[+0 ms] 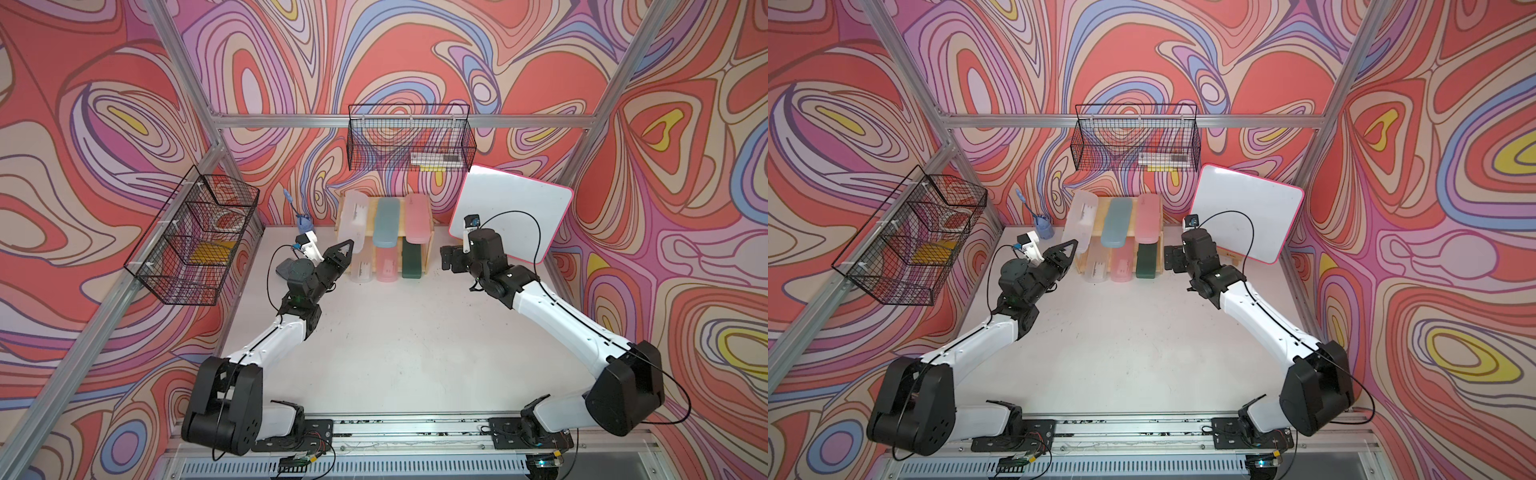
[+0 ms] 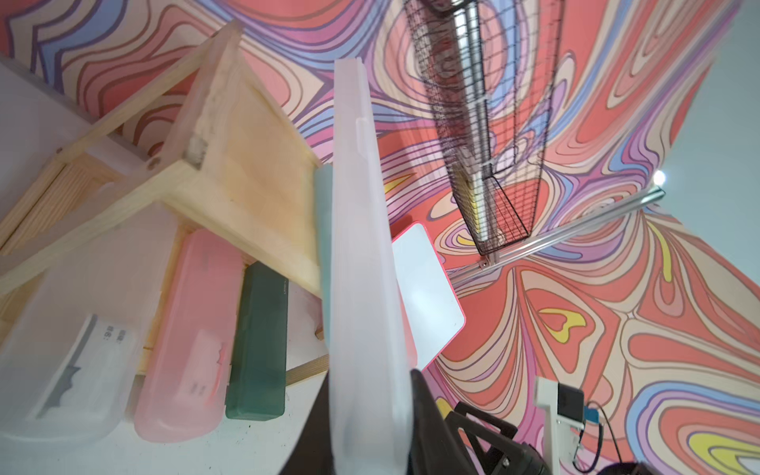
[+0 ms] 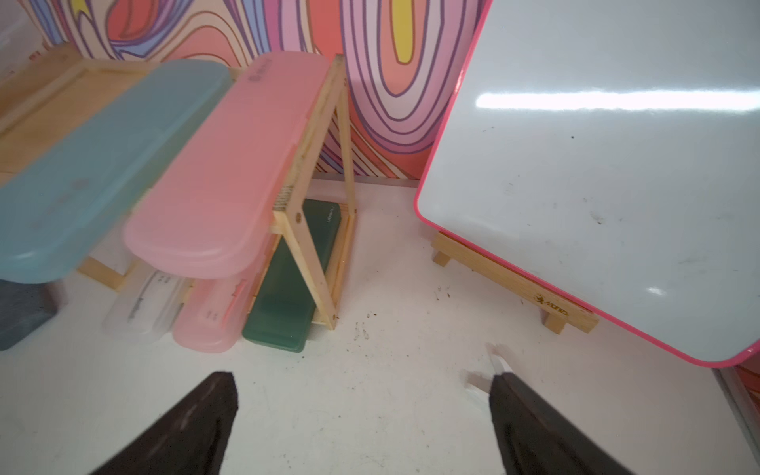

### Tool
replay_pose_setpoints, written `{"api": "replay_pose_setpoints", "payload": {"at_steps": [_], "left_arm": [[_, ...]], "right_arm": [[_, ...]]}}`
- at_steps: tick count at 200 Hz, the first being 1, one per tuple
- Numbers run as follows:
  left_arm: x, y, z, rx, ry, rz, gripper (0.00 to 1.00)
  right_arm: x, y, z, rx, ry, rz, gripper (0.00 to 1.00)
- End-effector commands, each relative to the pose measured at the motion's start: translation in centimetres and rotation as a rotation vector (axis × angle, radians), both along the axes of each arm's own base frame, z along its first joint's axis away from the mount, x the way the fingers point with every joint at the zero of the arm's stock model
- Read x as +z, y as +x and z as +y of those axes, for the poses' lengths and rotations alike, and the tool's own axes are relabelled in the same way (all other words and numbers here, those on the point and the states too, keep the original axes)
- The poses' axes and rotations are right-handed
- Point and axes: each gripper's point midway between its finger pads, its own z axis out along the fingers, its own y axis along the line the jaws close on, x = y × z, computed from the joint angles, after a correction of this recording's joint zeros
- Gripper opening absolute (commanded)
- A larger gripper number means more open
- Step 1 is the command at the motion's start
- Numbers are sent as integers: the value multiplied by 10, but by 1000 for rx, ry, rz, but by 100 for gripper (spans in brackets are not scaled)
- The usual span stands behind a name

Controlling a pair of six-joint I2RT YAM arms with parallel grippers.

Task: Remove the pencil cases from the shelf
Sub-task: Pick up the pencil case from the shelf.

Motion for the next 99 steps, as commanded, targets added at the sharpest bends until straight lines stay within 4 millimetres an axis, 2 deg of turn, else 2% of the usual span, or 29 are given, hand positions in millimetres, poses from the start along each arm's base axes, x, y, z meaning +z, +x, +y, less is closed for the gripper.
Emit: {"api": "replay_pose_setpoints", "payload": {"at_steps": [1,26,41,76,99], "left_arm": [[32,-27,-10,18,230,-204,18],[39,-56,-32,34,456,-307,19],[39,-71,-40,80,567,-358,18],[38,-89,-50,137,672,-414,18],[42,-95,-56,141,694,-441,17]], "right_arm": [[46,-16,39,143,184,-28,98],[91,-30,87,345,463,-13,98],[115,-37,109,422,588,-7,98],[126,-40,152,497,659,46,98],[117,-38,172,515,692,94,98]]}}
